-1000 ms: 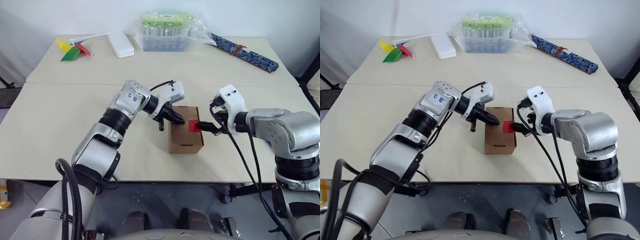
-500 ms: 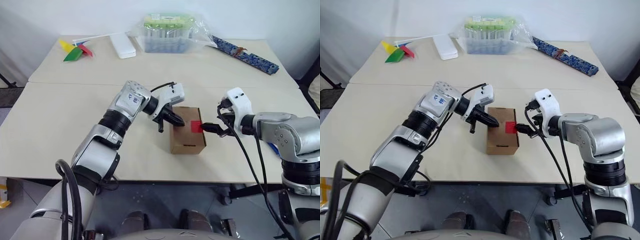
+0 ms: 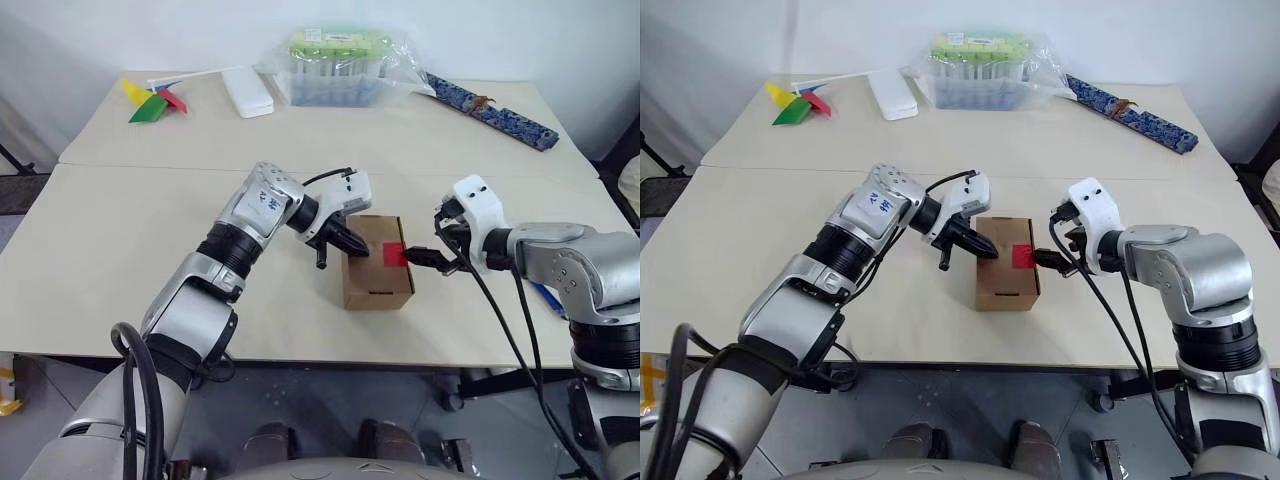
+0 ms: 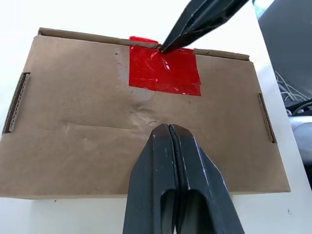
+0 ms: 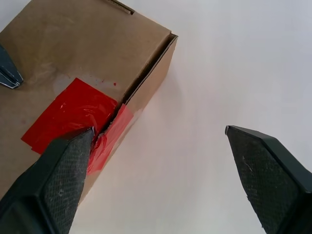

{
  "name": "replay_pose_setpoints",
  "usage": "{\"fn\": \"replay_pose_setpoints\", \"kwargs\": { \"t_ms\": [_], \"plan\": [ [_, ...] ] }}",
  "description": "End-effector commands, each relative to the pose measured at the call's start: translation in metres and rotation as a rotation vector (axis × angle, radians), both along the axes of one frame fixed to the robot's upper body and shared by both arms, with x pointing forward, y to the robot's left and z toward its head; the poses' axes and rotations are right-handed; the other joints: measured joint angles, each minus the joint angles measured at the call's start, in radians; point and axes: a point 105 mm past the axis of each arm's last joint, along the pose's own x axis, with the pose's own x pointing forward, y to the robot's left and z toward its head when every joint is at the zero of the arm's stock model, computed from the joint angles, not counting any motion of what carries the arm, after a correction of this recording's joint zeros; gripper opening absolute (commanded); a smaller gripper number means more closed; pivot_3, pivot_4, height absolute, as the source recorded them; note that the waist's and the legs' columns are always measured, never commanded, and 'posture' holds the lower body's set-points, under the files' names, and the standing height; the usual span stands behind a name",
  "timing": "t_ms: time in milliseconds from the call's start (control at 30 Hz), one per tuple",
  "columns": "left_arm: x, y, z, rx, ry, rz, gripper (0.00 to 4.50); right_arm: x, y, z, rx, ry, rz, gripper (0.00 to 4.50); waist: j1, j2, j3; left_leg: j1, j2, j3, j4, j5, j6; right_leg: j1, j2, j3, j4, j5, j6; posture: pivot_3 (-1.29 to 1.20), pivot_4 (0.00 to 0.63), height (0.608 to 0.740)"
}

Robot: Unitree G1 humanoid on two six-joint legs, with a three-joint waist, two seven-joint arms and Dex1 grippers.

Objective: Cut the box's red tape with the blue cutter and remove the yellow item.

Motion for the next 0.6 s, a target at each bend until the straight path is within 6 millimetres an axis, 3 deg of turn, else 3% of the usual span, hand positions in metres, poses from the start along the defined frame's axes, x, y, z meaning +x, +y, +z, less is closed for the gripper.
{"fn": "replay_pose_setpoints", "kwargs": {
  "t_ms": [33,400,600],
  "plan": [
    [-0.002,0.012,-0.030,0.102,0.062,0.028,0.00,-0.007,-0.026,-0.031,-0.059,0.130,-0.095,4.47,-0.003,-0.002,-0.002,0.000,0.000,0.000,0.000,0.000,0.000,0.000,0.000,0.000,0.000,0.000,0.000,0.00,0.150,0.740],
    [-0.005,0.008,-0.035,0.100,0.067,0.027,0.00,-0.005,-0.028,-0.032,-0.094,0.138,-0.070,4.47,-0.007,0.000,-0.002,0.000,0.001,0.003,0.000,0.000,0.000,-0.002,0.000,0.002,0.001,0.000,0.000,0.00,0.150,0.740],
    [-0.002,0.008,-0.033,0.093,0.059,0.043,0.00,-0.005,-0.016,0.010,-0.029,0.052,-0.033,4.47,-0.007,0.000,-0.002,0.000,0.001,0.003,0.000,0.000,0.000,-0.002,0.000,0.002,0.001,0.000,0.000,0.00,0.150,0.740]
  ]
}}
